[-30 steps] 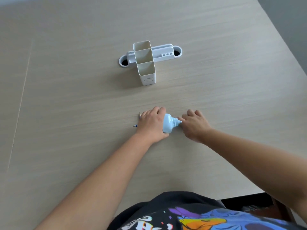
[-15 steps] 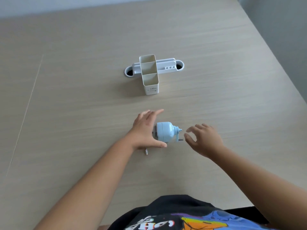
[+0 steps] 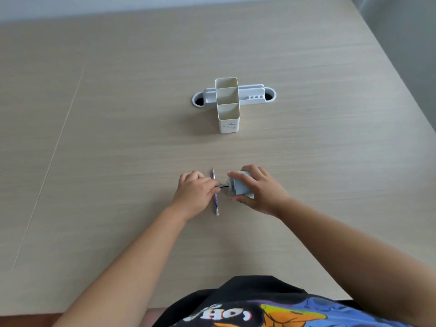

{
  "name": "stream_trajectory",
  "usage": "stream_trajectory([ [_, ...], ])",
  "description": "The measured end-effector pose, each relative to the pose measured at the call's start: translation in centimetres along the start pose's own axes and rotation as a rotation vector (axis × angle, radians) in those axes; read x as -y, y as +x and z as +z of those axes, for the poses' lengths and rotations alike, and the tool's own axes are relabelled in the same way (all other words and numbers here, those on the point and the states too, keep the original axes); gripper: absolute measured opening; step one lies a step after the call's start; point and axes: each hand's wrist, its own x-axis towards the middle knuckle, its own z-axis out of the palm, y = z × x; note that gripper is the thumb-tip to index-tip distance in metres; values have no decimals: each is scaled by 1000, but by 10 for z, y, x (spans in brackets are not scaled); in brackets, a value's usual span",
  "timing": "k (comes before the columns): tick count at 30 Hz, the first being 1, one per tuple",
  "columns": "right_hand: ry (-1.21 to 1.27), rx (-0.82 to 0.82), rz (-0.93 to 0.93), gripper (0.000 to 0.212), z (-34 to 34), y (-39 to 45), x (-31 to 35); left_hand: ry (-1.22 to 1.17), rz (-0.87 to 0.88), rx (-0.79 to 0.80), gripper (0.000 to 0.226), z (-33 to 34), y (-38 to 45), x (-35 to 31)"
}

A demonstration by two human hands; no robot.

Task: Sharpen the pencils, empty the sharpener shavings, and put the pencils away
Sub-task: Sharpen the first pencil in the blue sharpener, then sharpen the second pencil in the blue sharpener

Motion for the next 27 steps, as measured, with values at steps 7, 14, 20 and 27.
stream_trajectory([
  [7,24,-35,3,58,4,-1,-1,22,-18,-38,38,-7,-8,22],
  [14,20,-36,41,59,4,-1,3,-321,-553,-133,23,-14,-47,62],
  [20,8,-19,57,59,1,-1,6,-513,-798,-222,13,8,-50,2],
  [27,21,4,72,58,0,0,7,-447,-934,-237,16,19,-51,-8],
])
